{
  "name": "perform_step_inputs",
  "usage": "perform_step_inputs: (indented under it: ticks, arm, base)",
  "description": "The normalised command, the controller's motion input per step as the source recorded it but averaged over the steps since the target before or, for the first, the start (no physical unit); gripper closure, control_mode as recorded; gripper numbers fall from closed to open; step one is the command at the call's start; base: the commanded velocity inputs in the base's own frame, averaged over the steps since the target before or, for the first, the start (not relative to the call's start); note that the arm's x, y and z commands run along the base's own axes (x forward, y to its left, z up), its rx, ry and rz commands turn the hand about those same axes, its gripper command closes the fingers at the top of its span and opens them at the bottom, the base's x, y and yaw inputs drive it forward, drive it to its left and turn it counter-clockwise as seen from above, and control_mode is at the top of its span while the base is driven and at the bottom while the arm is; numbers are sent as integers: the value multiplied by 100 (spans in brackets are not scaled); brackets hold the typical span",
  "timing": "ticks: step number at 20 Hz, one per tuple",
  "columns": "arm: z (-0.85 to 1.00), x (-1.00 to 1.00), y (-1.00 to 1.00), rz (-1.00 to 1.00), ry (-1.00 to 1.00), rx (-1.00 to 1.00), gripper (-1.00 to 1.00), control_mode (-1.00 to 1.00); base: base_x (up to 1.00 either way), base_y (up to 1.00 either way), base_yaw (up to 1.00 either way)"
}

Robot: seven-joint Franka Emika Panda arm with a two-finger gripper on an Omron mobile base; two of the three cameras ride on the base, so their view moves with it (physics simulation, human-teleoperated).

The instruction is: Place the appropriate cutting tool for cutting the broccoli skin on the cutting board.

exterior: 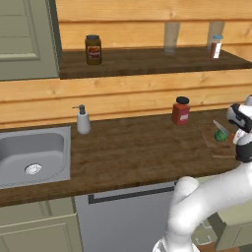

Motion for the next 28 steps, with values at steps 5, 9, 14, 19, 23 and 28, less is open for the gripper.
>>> perform_step_inputs:
  ticks: [5, 9, 14, 19, 23, 28]
  arm:
    - [-50, 30, 0, -3, 7, 0, 100, -100]
    - [-46, 11, 0, -2, 3, 0, 100, -100]
    - [-36, 0, 0, -1, 0, 1, 100, -100]
    - [-38, 0, 0, -3, 0, 2, 100, -100]
    - [-35, 0, 0, -3, 0, 1, -100, -100]
    - [-6, -21, 0, -3, 0, 1, -100, -100]
  base:
    - [0, 0, 0]
    - [0, 0, 0]
    - [0, 0, 0]
    - [0, 0, 0]
    - [0, 0, 0]
    - [0, 0, 0]
